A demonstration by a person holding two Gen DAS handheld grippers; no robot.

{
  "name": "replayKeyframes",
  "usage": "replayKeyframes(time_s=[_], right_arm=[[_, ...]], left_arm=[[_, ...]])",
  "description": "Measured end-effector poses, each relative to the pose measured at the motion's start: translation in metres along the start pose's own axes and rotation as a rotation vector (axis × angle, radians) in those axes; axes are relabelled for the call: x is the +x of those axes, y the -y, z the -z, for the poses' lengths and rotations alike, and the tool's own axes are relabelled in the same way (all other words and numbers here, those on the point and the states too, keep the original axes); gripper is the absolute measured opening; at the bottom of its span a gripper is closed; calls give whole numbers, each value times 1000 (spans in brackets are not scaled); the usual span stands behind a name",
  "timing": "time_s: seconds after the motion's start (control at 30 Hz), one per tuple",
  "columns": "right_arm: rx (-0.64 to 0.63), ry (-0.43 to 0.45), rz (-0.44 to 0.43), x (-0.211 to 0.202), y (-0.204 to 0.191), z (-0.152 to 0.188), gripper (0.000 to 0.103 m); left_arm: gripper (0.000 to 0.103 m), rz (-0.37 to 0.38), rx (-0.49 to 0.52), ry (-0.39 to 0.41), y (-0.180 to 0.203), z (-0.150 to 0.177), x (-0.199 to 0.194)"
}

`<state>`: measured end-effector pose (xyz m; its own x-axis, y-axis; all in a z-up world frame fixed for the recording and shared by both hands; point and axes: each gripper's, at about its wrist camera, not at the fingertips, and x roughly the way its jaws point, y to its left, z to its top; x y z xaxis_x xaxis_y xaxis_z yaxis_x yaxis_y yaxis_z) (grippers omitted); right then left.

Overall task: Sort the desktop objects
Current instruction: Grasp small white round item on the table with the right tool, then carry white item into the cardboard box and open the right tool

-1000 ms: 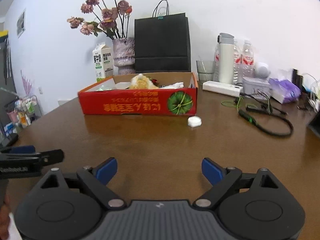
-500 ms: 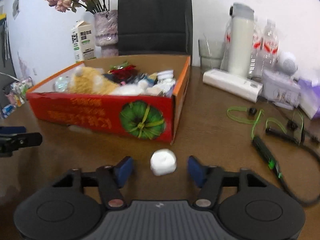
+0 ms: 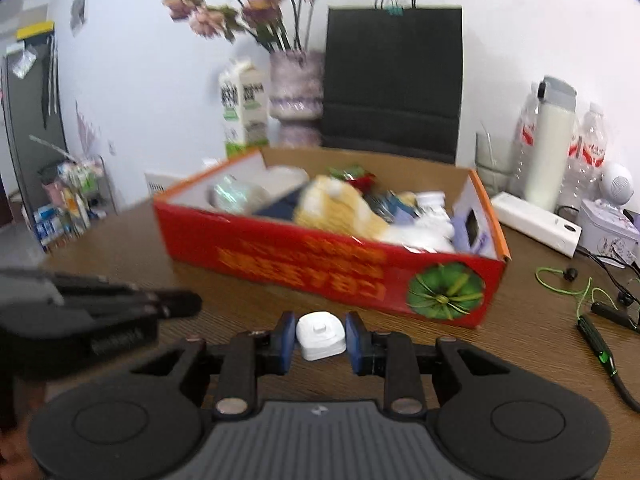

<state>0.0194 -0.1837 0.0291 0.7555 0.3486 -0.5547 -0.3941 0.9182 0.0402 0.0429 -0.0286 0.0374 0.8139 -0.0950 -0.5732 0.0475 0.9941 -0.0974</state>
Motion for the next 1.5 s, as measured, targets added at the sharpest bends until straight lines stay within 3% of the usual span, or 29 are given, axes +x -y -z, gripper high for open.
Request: replayKeyframes(time_s=[0.3, 0.43, 0.53, 0.7, 0.97, 1.07, 1.33, 1.5], right_arm=[[74, 88, -10, -76, -35, 24, 25], [89, 124, 20, -115, -49, 45, 25], [96, 128, 51, -139, -64, 69, 25], [131, 103, 51, -150, -69, 88, 25], [124, 119, 56, -145, -56, 79, 26], [140, 119, 37, -135, -42, 63, 26], [119, 161, -26, -93, -19, -9, 26], [84, 154, -58, -41, -5, -67, 26]], left_arm=[[2, 9, 29, 74, -11, 32, -82], [2, 6, 31, 77, -15, 56, -116], [2, -8, 55, 121, -13, 71, -138], [2, 5, 78, 144, -5, 71, -138], [2, 3, 84, 139, -8, 68, -130], [2, 11, 49, 131, -21, 49, -119], [2, 60, -43, 106, -64, -50, -60], [2, 162, -84, -21, -82, -109, -1]])
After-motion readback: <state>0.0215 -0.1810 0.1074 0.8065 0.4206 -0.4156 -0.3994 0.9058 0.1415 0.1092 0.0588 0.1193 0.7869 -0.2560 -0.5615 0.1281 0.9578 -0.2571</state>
